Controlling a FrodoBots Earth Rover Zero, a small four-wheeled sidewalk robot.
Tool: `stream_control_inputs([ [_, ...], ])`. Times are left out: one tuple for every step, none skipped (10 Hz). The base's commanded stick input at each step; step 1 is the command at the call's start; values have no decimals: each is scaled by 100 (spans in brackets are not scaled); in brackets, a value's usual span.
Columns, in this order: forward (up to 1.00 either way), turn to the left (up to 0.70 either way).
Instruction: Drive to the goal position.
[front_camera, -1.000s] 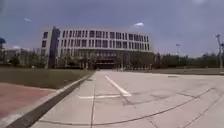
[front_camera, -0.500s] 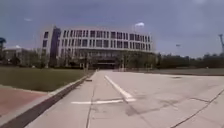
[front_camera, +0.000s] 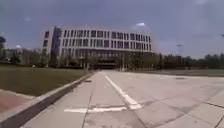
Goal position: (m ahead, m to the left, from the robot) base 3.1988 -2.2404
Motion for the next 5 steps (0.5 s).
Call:
stream_control_inputs([
  [70,0],
  [70,0],
  [70,0],
  [70,0],
  [70,0],
])
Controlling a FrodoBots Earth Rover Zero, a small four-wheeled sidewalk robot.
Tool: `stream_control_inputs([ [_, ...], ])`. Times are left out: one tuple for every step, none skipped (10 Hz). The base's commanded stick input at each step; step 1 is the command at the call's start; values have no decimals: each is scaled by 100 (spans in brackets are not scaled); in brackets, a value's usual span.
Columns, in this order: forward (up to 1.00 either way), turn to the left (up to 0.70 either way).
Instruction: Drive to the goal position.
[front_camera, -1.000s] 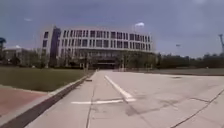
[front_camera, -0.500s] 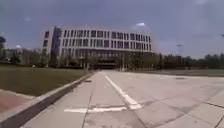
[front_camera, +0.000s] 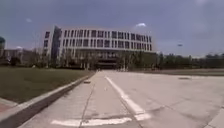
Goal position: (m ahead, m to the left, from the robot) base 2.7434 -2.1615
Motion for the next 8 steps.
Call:
stream_control_inputs([
  [70,0],
  [70,0],
  [70,0],
  [70,0],
  [70,0],
  [70,0],
  [70,0],
  [70,0],
])
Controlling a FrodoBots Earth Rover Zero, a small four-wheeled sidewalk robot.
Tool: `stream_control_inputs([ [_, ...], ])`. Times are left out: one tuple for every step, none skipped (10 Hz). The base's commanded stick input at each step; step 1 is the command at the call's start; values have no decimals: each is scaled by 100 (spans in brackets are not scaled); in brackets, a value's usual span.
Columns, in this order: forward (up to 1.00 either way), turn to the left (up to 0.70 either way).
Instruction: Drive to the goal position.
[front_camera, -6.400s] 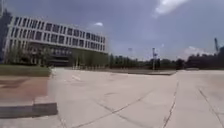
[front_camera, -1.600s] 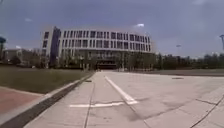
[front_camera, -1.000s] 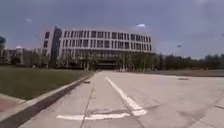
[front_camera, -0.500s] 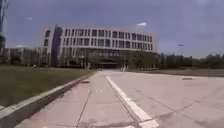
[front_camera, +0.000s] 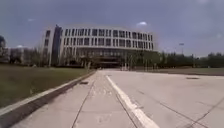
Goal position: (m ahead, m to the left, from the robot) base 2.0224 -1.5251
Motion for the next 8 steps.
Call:
stream_control_inputs([
  [70,0],
  [70,0],
  [70,0],
  [70,0],
  [70,0],
  [70,0],
  [70,0],
  [70,0],
])
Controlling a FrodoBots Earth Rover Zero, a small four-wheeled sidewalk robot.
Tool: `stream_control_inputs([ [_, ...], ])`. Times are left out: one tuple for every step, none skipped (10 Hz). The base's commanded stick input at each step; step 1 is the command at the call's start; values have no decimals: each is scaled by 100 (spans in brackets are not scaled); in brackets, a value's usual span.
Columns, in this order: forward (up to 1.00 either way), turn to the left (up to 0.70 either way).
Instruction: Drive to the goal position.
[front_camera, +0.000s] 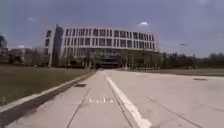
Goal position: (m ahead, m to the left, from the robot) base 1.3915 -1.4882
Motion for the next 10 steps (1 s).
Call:
stream_control_inputs([
  [70,0],
  [70,0],
  [70,3],
  [70,35],
  [70,35],
  [70,0],
  [70,0],
  [70,0],
  [70,0],
  [70,0],
])
